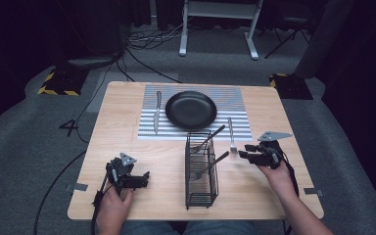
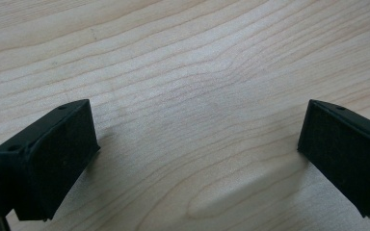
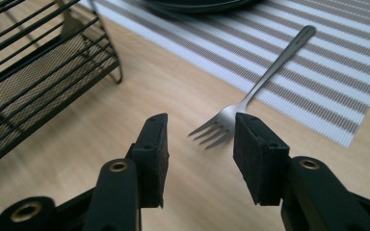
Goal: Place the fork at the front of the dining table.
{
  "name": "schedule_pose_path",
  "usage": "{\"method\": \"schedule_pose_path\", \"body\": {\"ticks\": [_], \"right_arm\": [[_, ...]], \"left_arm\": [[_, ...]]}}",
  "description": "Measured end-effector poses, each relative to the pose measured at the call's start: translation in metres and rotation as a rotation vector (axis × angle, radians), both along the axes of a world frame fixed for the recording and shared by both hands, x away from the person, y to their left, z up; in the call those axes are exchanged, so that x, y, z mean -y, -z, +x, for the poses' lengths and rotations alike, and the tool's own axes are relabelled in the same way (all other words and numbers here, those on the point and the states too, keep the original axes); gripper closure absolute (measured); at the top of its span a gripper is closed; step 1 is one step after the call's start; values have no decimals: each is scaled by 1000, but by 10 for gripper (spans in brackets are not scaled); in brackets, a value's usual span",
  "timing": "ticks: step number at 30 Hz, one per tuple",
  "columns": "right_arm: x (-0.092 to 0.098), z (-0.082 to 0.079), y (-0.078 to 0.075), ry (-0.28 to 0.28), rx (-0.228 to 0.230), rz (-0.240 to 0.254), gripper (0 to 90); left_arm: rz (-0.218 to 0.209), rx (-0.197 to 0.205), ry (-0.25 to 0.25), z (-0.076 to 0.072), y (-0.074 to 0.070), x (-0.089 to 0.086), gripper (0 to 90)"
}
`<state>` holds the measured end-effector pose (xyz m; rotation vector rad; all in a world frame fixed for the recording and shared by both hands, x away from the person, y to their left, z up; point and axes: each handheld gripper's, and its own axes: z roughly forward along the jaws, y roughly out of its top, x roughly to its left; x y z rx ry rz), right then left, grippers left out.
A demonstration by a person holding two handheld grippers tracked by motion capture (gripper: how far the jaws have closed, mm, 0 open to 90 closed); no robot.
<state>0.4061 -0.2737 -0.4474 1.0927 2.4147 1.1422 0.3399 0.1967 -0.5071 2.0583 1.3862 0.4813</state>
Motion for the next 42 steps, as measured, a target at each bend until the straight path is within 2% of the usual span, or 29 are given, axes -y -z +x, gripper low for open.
{"method": "schedule_pose_path", "body": {"ticks": [2,4,9,14,17,19,26,35,37,39,42], "right_arm": [[0,-8,4,-4,2,-6,568],[-1,-11,11,-7,-8,-33,570],[-4,-2,22,0,-42,-66,578],[-7,16,31,25,-49,-80,593],[-7,26,36,31,-66,-62,600],[-9,32,37,39,-45,-64,606],[-12,63,35,82,-59,-60,610],[-19,100,31,114,-68,-90,613],[-21,105,32,113,-27,-86,612],[-22,112,31,127,-62,-72,598],[-26,121,30,139,-59,-86,597]], "left_arm": [[0,0,0,0,0,0,2],[0,0,0,0,0,0,2],[0,0,-1,0,0,0,2],[0,-1,0,0,0,0,2],[0,0,0,0,0,0,2],[0,0,-1,0,0,0,2],[0,-1,-1,0,0,0,2],[0,-1,-1,0,0,0,2],[0,-1,-1,0,0,0,2],[0,0,0,0,0,0,2],[0,0,0,0,0,0,2]]}}
